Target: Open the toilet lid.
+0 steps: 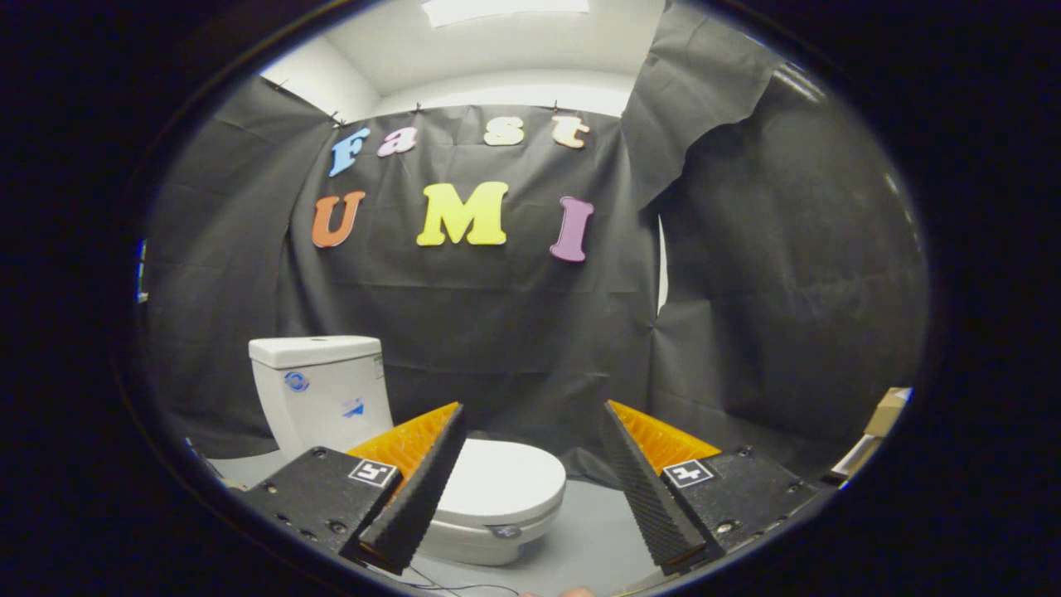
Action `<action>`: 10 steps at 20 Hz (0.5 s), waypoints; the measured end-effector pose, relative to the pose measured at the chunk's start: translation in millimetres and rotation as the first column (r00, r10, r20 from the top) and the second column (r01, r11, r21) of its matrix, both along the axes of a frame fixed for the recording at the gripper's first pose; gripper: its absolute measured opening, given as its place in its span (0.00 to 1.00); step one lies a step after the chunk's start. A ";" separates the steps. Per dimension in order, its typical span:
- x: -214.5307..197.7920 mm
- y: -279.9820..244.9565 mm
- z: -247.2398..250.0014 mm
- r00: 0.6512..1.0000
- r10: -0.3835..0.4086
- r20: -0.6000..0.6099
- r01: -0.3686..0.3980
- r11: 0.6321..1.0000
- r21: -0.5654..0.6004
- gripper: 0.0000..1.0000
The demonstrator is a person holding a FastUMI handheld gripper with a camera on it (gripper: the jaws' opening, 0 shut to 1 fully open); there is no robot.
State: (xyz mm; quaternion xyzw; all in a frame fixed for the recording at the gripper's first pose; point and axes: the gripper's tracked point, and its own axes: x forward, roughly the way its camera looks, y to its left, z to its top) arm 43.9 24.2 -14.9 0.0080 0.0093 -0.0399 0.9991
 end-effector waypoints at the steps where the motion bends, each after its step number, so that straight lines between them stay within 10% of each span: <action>1: 5.5 5.2 1.6 1.000 0.000 0.005 -0.001 1.000 0.014 1.00; 10: 36.4 17.8 -14.3 0.998 0.034 -0.046 -0.033 0.999 0.025 1.00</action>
